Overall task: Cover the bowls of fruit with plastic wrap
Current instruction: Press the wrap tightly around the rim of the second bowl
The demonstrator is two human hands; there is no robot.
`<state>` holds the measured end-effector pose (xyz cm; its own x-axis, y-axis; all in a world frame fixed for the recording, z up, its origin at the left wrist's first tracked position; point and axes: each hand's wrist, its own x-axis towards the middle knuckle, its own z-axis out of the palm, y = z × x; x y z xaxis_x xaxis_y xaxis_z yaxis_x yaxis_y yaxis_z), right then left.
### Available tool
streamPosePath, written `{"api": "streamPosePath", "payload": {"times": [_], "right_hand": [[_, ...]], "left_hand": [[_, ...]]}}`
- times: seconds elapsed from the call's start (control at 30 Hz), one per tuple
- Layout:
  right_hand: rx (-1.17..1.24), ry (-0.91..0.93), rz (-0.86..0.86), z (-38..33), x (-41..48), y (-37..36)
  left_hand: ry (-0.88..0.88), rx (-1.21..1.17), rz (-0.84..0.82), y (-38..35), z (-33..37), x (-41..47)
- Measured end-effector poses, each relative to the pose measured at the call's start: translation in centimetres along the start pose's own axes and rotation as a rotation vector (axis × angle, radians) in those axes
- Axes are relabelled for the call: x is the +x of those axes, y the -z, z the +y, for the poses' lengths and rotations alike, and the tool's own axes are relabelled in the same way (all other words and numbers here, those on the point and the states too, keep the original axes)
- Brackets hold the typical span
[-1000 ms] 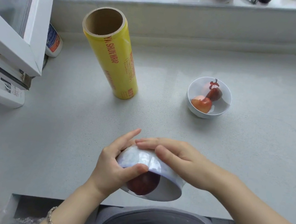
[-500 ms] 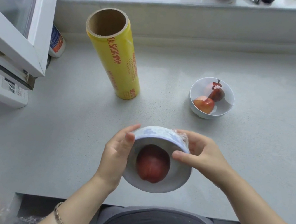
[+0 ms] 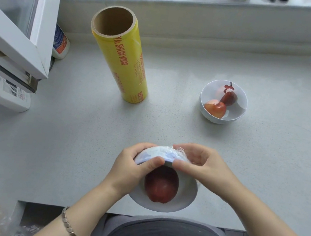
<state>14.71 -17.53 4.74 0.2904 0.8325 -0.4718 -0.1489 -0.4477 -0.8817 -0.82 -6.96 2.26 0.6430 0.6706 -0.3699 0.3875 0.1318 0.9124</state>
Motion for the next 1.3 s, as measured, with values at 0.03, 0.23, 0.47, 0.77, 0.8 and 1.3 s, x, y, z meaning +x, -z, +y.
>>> {"api": "streamPosePath", "payload": {"times": [0.03, 0.23, 0.47, 0.77, 0.8, 1.3], "right_hand": [[-0.016, -0.007, 0.024, -0.4, 0.1, 0.0], [-0.173, -0.056, 0.053, -1.9, 0.8, 0.1], [-0.219, -0.044, 0.082, -2.5, 1.9, 0.5], [-0.264, -0.269, -0.103, -3.5, 2.6, 1.1], [-0.290, -0.290, -0.119, -3.5, 2.7, 1.3], [0.069, -0.003, 0.356, 0.1, 2.3, -1.1]], "left_hand": [[-0.010, 0.002, 0.010, -0.1, 0.0, -0.1], [-0.037, 0.054, 0.029, -0.2, 0.2, -0.6], [-0.087, 0.121, 0.015, -0.1, 0.8, -1.0], [-0.081, 0.120, 0.042, 0.1, 0.4, -0.9], [-0.081, 0.122, 0.037, 0.1, 0.4, -0.9], [-0.150, 0.208, -0.058, 0.4, 0.5, -1.0]]}}
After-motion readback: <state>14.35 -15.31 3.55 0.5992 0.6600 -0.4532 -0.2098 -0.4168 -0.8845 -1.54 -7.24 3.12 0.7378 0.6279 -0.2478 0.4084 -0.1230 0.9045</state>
